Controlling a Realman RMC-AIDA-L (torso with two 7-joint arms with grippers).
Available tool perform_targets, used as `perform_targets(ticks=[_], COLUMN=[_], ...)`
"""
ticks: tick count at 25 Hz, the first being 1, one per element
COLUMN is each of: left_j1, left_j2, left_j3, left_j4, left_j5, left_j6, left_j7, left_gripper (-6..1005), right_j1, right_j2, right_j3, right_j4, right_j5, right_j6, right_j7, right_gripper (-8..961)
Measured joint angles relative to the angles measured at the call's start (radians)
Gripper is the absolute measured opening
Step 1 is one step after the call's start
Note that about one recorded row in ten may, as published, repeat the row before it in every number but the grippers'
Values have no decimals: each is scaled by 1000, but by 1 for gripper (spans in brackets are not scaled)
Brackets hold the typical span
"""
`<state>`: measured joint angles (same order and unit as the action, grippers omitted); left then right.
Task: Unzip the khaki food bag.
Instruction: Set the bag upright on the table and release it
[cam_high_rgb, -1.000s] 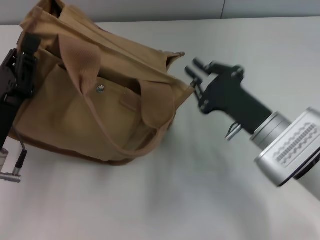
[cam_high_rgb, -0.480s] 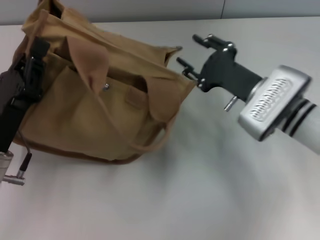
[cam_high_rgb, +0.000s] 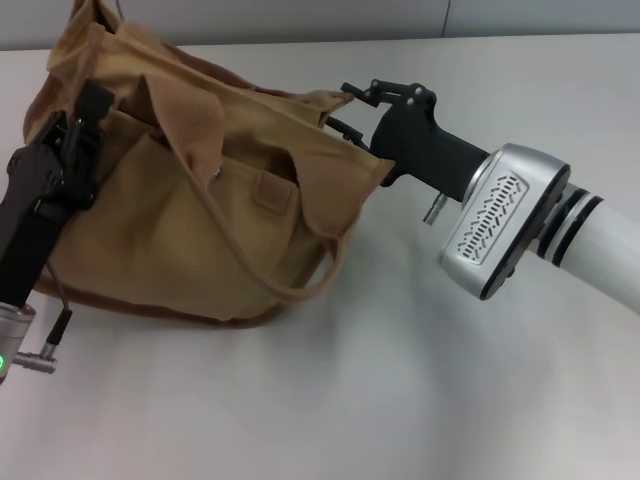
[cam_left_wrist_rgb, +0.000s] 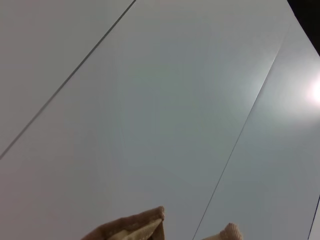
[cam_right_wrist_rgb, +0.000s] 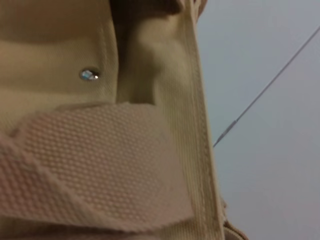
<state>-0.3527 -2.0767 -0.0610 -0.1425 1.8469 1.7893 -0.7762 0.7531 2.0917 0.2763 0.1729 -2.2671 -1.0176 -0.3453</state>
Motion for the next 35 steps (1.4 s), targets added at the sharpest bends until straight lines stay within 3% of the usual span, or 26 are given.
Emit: perform_targets(ticks=[7, 25, 29, 35], left_j1=[0, -6, -6, -7], left_j2=[0, 1, 1, 0], left_j3=[3, 12, 12, 35], left_j4=[-2, -8, -10, -9], left_j5=[0, 0, 0, 0], left_j6=[-8, -11, -11, -36], left_j7=[0, -1, -2, -3], left_gripper=[229, 242, 245, 250], right_j1=[-13, -24, -30, -31], right_j2=[1, -1, -4, -22], right_j3=[61, 68, 74, 69], right_j4=[31, 37, 37, -6], right_j5=[1, -6, -6, -7], right_j6=[-8, -16, -47, -226], right_j7=[-136, -171, -71, 266], right_gripper=[210, 122, 103, 92])
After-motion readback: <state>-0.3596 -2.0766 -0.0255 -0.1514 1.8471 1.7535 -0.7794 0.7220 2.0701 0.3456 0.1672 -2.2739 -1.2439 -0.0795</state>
